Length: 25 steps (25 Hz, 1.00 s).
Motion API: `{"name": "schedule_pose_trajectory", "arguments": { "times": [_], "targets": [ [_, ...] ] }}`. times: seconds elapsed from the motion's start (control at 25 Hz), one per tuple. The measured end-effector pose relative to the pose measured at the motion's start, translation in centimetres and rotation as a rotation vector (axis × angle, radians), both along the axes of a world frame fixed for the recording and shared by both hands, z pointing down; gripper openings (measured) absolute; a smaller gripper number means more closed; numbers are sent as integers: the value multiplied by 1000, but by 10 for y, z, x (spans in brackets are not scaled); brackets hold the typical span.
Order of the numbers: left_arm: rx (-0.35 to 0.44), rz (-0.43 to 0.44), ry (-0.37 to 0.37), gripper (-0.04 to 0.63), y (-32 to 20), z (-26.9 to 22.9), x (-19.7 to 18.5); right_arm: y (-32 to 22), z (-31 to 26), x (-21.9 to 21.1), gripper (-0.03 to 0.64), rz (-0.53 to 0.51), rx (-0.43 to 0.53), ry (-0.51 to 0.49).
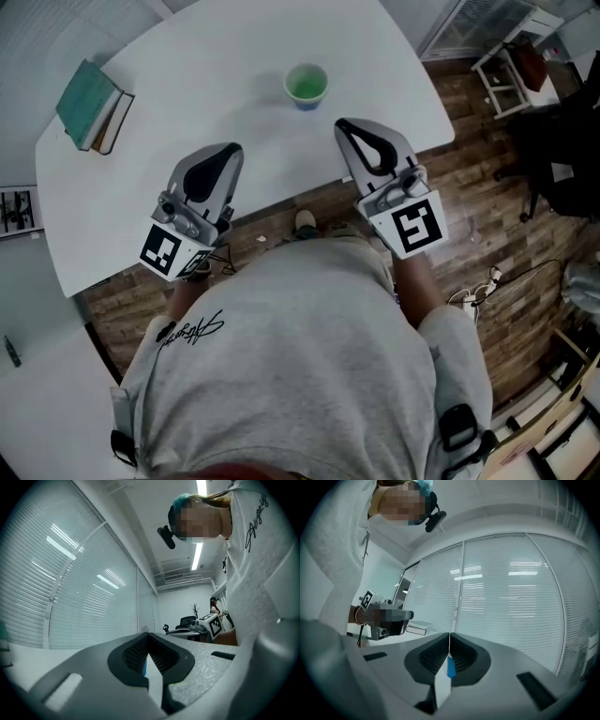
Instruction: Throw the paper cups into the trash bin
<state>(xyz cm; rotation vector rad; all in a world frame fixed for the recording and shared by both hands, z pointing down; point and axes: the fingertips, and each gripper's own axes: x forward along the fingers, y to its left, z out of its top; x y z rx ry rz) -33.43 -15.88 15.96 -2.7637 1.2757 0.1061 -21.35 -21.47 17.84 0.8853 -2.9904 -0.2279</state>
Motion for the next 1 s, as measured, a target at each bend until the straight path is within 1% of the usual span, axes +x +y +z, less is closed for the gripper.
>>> {"name": "schedule_pose_trajectory", "arguments": {
  "times": [0.24, 0.52, 0.56, 0.64, 0.76, 0.84, 1.0],
  "targets": [
    [-1, -25, 5, 0, -15, -2, 12, -16, 5, 19, 13, -16, -18, 44],
    [-1, -93, 11, 0, -26, -10, 11, -37, 15, 14, 18, -101, -46, 111],
    [-6, -101, 10, 0, -27, -9, 11, -40, 17, 13, 43, -104, -51, 119],
    [-15, -113, 11, 0, -28, -6, 12, -45, 24, 11, 125, -112, -74, 138],
    [-22, -126, 8, 0, -28, -3, 11, -49, 34, 4, 183, -138, -110, 163],
    [-27, -136, 7, 0, -28, -1, 9, -51, 39, -1, 257, -157, -131, 176],
    [-27, -160, 10, 0, -27, -1, 7, -55, 47, -11, 282, -180, -151, 202]
  ]
}}
